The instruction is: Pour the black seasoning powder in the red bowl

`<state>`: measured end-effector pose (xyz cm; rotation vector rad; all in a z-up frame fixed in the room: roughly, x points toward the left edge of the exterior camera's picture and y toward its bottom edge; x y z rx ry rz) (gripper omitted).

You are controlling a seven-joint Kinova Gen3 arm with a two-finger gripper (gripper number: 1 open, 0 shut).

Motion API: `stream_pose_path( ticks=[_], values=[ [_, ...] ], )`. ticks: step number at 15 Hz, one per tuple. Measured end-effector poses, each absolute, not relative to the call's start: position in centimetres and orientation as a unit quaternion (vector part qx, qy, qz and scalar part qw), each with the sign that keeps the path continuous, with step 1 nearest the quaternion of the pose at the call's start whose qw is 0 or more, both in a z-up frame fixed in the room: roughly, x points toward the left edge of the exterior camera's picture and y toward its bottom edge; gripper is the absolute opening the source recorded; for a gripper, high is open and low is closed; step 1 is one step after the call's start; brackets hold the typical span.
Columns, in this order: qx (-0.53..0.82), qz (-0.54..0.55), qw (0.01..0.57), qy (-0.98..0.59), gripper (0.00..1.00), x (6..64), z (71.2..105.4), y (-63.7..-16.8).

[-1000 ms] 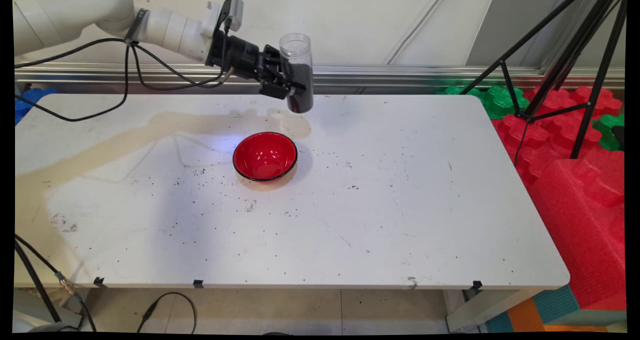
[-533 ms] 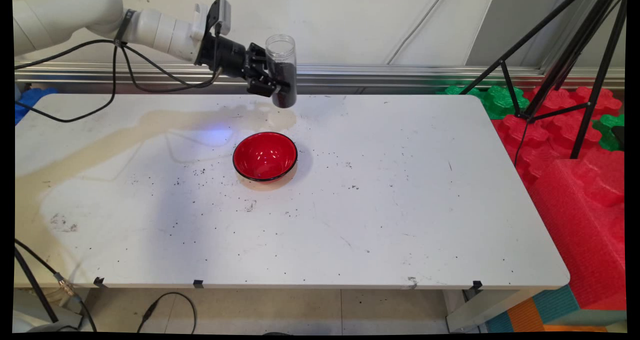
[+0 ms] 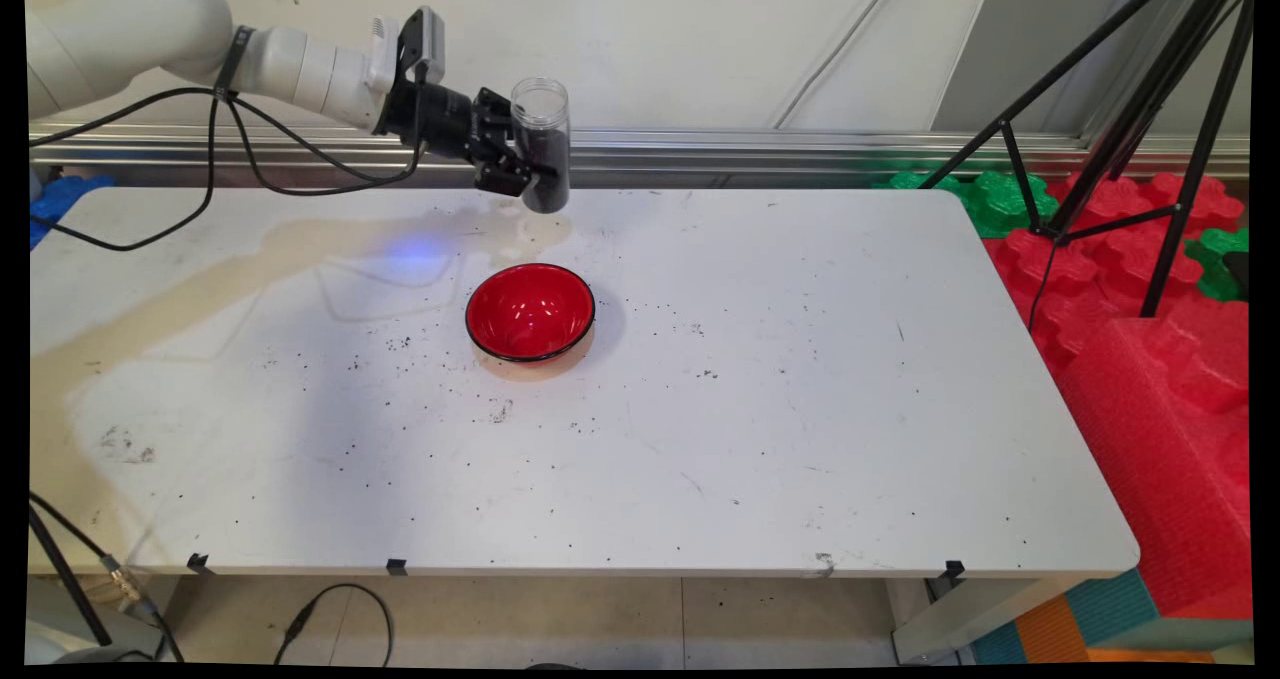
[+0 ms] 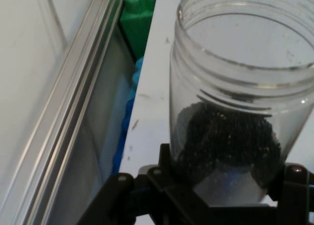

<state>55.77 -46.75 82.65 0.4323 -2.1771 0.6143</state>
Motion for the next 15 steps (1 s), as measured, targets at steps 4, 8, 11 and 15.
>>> stream_pose_path(
  ticks=[4,8,11,15],
  values=[
    [0.165,0.259,0.398,-0.864,0.0,56.6,82.1,-46.6],
    [0.15,0.276,0.389,-0.866,0.0,57.3,81.5,-46.3],
    [0.129,0.29,0.378,-0.87,0.0,57.6,80.9,-45.8],
    [0.101,0.305,0.362,-0.875,0.0,57.8,80.4,-45.3]
  ],
)
